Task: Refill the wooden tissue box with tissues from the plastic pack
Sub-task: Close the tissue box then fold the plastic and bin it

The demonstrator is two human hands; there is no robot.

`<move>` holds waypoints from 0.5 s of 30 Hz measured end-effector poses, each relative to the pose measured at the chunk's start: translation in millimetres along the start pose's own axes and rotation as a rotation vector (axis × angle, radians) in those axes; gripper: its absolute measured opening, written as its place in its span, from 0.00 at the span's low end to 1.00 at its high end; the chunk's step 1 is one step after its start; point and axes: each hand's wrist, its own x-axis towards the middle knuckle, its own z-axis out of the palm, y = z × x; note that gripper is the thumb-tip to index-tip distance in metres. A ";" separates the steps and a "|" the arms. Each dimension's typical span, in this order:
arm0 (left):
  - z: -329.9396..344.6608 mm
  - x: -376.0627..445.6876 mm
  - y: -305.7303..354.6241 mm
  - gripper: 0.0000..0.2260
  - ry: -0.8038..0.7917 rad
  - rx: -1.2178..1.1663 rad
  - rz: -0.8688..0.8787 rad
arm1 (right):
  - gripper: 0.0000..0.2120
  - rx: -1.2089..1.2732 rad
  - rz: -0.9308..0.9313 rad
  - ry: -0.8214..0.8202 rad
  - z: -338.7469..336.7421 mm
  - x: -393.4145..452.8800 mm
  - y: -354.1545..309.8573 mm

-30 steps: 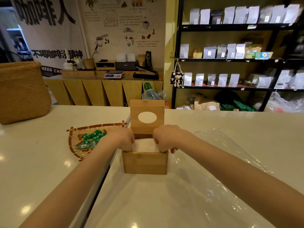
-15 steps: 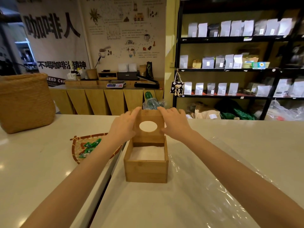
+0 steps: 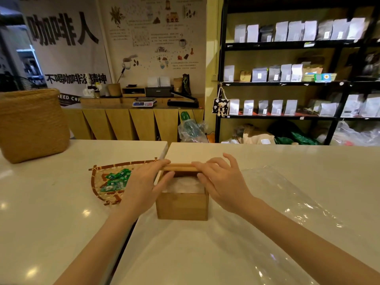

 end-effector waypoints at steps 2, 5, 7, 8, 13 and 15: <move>4.5 -14.8 -3.0 0.34 -0.099 -0.003 0.001 | 0.25 -0.038 -0.036 -0.066 0.9 -12.7 -3.2; 13.4 -26.5 -8.1 0.37 -0.138 0.044 -0.010 | 0.26 -0.095 -0.044 -0.184 3.6 -25.4 -7.6; 17.3 -29.9 -9.9 0.37 -0.127 0.051 -0.028 | 0.27 -0.107 -0.030 -0.246 4.8 -30.1 -8.3; 18.5 -31.3 -10.0 0.37 -0.116 0.059 -0.024 | 0.26 -0.115 -0.024 -0.268 5.3 -31.9 -8.8; 20.8 -34.8 -9.0 0.36 -0.105 0.021 -0.042 | 0.26 -0.081 0.036 -0.343 3.5 -36.4 -10.7; 20.8 -35.0 0.4 0.36 -0.056 0.039 -0.029 | 0.27 -0.060 0.057 -0.333 -1.6 -36.8 -7.0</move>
